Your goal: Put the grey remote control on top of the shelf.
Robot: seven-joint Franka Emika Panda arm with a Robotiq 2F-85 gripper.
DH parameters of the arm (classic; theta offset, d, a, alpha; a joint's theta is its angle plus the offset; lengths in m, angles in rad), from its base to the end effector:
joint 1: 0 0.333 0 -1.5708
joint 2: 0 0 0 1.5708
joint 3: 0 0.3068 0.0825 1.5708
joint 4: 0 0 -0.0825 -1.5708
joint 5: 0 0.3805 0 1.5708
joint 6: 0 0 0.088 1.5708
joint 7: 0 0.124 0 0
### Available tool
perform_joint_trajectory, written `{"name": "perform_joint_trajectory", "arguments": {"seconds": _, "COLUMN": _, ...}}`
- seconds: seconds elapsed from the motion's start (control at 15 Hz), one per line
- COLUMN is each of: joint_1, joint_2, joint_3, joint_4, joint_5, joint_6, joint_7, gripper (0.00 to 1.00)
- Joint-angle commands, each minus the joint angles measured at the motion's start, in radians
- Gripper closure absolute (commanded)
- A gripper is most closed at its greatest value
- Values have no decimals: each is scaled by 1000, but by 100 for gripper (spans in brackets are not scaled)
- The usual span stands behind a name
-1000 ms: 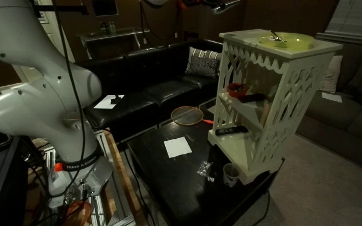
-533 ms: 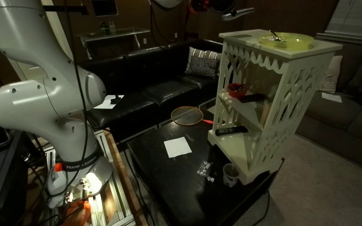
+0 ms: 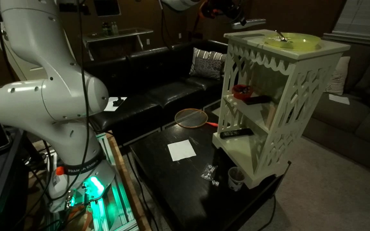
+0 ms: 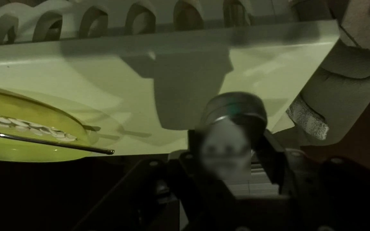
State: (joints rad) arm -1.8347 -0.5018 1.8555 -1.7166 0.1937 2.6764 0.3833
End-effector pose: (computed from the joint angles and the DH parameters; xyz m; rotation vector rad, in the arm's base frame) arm 0.6593 0.1431 0.5434 2.7310 -0.3488 1.2647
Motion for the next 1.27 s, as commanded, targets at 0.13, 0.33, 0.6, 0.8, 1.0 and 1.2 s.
{"name": "perform_joint_trajectory", "arguments": {"seconds": 0.13, "joint_1": -103, "joint_2": -131, "joint_3": 30, "joint_4": 130, "joint_5": 103, "joint_6": -71, "joint_7": 2, "gripper": 77}}
{"name": "perform_joint_trajectory", "arguments": {"seconds": 0.33, "joint_1": -117, "joint_2": -159, "joint_3": 22, "joint_4": 154, "joint_5": 113, "joint_6": -96, "joint_7": 7, "gripper": 27}}
{"name": "perform_joint_trajectory", "arguments": {"seconds": 0.6, "joint_1": -112, "joint_2": -171, "joint_3": -2, "joint_4": 174, "joint_5": 113, "joint_6": -85, "joint_7": 9, "gripper": 5}}
{"name": "perform_joint_trajectory", "arguments": {"seconds": 0.8, "joint_1": -68, "joint_2": -176, "joint_3": -62, "joint_4": 160, "joint_5": 92, "joint_6": 21, "joint_7": 11, "gripper": 0}}
{"name": "perform_joint_trajectory", "arguments": {"seconds": 1.0, "joint_1": 15, "joint_2": -168, "joint_3": -158, "joint_4": 81, "joint_5": 77, "joint_6": 212, "joint_7": 9, "gripper": 0}}
{"name": "perform_joint_trajectory", "arguments": {"seconds": 1.2, "joint_1": 11, "joint_2": -149, "joint_3": -152, "joint_4": 82, "joint_5": 83, "joint_6": 241, "joint_7": 5, "gripper": 0}}
